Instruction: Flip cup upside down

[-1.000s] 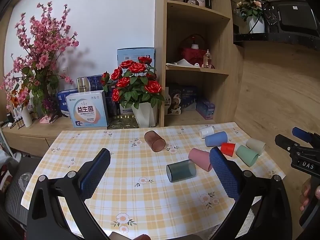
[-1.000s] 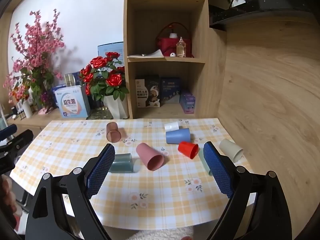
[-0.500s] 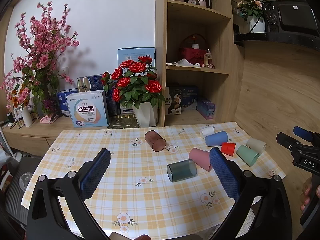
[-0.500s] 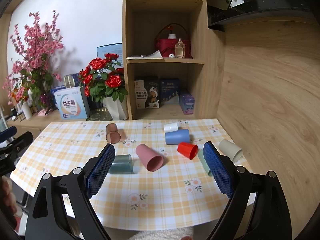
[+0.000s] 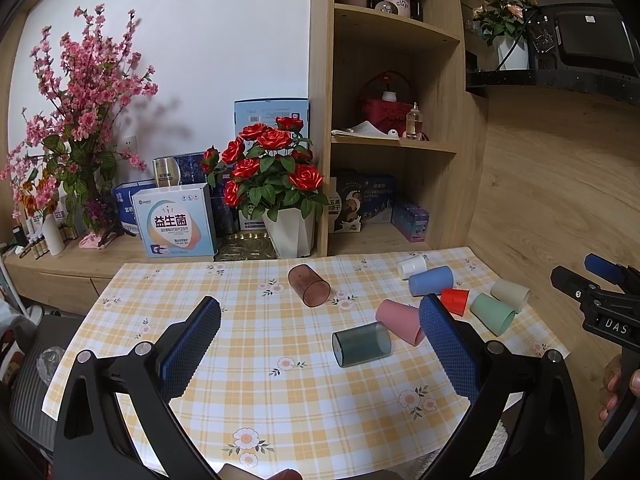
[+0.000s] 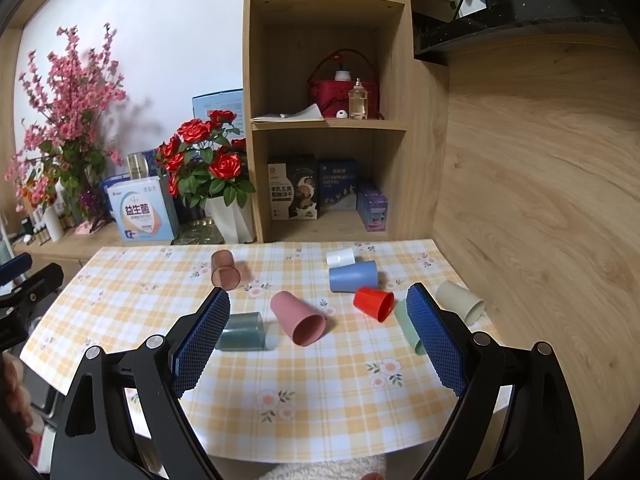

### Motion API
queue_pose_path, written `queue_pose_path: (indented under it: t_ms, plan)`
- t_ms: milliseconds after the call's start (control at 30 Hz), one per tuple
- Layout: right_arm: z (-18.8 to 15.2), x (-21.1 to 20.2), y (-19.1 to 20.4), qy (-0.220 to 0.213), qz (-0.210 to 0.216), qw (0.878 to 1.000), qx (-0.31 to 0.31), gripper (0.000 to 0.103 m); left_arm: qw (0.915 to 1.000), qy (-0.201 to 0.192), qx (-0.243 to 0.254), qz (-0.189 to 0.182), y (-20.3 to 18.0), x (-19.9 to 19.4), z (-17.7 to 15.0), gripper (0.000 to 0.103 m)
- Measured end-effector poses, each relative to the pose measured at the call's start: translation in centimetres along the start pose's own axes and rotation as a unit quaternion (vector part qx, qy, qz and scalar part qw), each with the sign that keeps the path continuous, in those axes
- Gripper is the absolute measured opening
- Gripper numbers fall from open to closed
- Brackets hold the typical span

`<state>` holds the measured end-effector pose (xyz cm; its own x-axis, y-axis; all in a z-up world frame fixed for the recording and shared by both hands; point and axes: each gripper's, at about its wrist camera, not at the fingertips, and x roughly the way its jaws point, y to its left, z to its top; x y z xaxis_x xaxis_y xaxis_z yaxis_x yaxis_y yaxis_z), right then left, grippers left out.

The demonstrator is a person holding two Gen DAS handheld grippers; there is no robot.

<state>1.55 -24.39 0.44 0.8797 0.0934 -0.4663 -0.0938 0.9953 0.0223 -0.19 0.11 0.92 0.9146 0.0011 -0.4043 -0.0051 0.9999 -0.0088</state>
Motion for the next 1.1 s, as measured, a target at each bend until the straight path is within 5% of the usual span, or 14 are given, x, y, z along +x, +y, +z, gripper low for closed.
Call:
queue_pose_path:
  t_ms: [1100]
  plan:
    - [0.58, -0.61, 0.42, -0.006, -0.001, 1.000, 0.000, 0.087, 1.0000, -0.003, -0.003, -0.001, 0.07, -0.22, 0.22, 0.097]
